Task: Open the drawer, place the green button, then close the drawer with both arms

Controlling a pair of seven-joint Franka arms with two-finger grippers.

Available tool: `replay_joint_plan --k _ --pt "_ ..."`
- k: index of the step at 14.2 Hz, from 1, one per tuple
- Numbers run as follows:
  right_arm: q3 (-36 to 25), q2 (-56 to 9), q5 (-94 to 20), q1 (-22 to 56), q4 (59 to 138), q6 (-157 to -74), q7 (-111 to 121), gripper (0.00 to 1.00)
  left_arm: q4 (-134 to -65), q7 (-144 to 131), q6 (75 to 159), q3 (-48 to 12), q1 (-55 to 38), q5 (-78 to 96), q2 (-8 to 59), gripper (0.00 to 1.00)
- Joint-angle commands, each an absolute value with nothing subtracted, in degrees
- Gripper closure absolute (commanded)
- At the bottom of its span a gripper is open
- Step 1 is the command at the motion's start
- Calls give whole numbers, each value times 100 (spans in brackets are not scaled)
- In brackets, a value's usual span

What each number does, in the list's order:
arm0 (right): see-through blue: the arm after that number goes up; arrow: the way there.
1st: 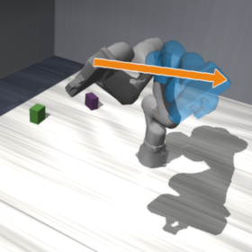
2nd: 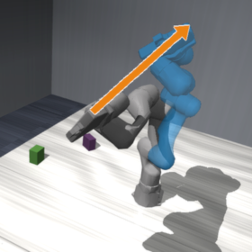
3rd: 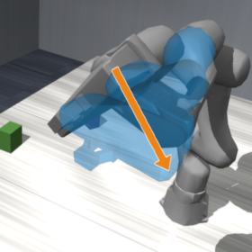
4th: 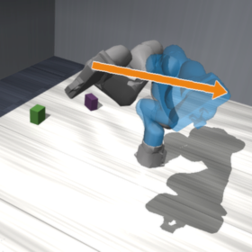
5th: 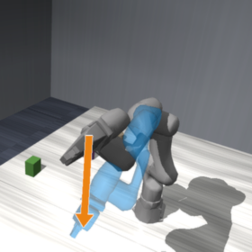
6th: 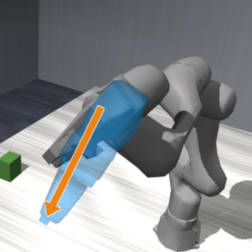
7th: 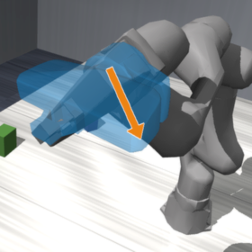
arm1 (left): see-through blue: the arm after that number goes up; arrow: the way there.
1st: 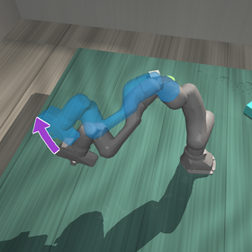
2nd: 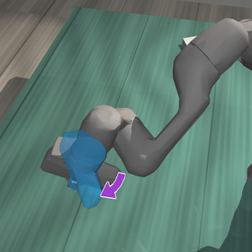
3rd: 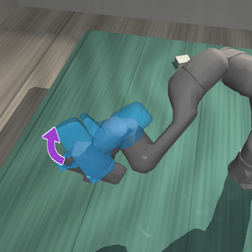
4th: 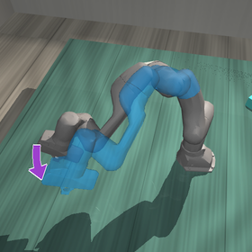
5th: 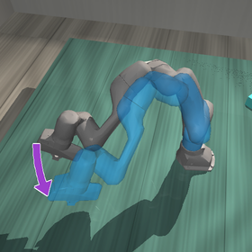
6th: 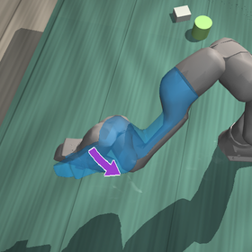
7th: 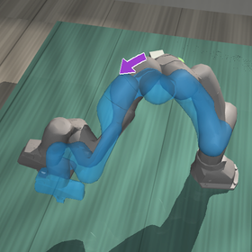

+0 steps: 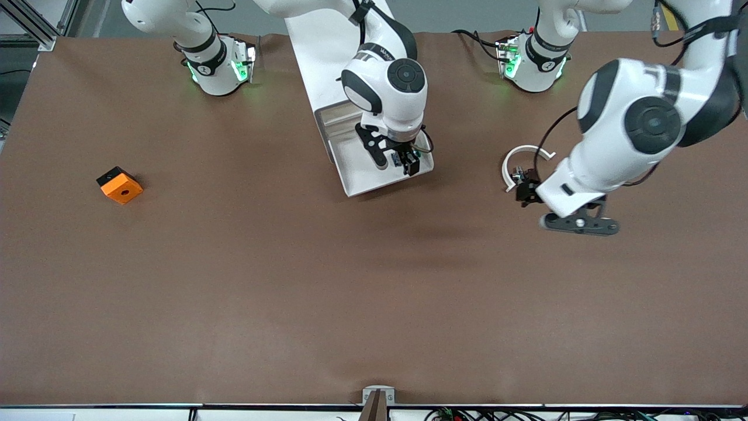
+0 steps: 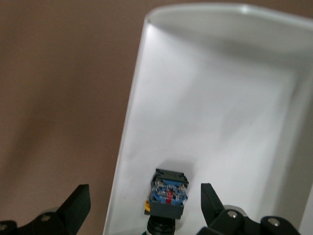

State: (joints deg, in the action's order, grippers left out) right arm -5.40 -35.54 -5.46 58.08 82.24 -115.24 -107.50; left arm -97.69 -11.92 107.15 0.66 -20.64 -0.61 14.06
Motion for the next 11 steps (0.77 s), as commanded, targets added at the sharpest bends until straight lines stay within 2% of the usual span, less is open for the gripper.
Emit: replay_joint_plan --k 1,5,11 --pt "-483 -3516 -598 5424 7788 -10918 -9707 0 -9773 -1826 11125 44 -2434 -211 1809 0" --pt "-501 -3244 -589 4827 7761 -10758 -8257 0 -10107 -2977 12048 -62 -2926 -176 2319 0" --pt "-510 -2550 -589 3395 7769 -9582 -5200 0 -10037 -4401 12778 -88 -3585 235 3181 0"
